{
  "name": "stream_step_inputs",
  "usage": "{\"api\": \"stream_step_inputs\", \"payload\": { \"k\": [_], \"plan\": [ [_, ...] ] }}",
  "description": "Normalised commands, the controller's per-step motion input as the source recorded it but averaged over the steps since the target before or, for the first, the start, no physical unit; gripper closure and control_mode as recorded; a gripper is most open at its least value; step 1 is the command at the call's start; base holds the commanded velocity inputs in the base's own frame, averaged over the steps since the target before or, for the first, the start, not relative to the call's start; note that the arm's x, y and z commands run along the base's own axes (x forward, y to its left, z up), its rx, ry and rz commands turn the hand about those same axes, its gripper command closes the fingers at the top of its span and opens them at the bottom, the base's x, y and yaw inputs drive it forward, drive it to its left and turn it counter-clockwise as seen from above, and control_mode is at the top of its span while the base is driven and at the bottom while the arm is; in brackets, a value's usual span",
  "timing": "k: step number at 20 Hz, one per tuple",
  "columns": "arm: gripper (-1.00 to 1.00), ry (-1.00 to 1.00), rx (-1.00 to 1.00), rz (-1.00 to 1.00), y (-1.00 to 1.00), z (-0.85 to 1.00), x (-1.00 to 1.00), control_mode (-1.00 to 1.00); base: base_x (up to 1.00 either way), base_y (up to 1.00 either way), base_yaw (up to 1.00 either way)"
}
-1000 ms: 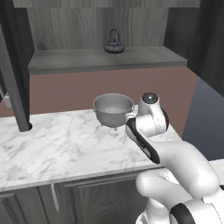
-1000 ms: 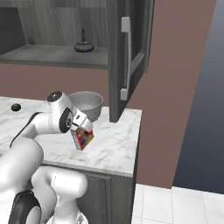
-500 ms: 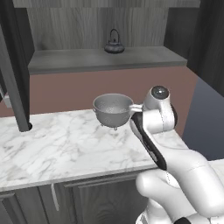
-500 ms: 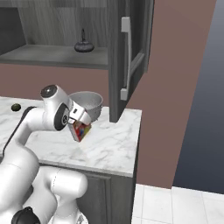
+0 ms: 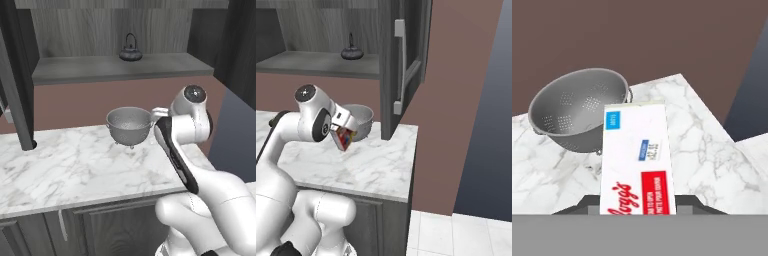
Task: Pick the cereal and bar from the counter and place them in the cabinets closest to them.
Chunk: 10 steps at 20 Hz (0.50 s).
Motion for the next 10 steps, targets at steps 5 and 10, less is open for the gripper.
{"api": "stream_step_inputs", "payload": {
  "k": [5,10],
  "plan": [
    [1.00,0.00,-0.02,0.06,0.00,0.36,-0.50,-1.00,0.00,0.00,0.00],
    [1.00,-0.03,-0.01,0.06,0.00,0.43,-0.47,-1.00,0.00,0.00,0.00]
  ]
}}
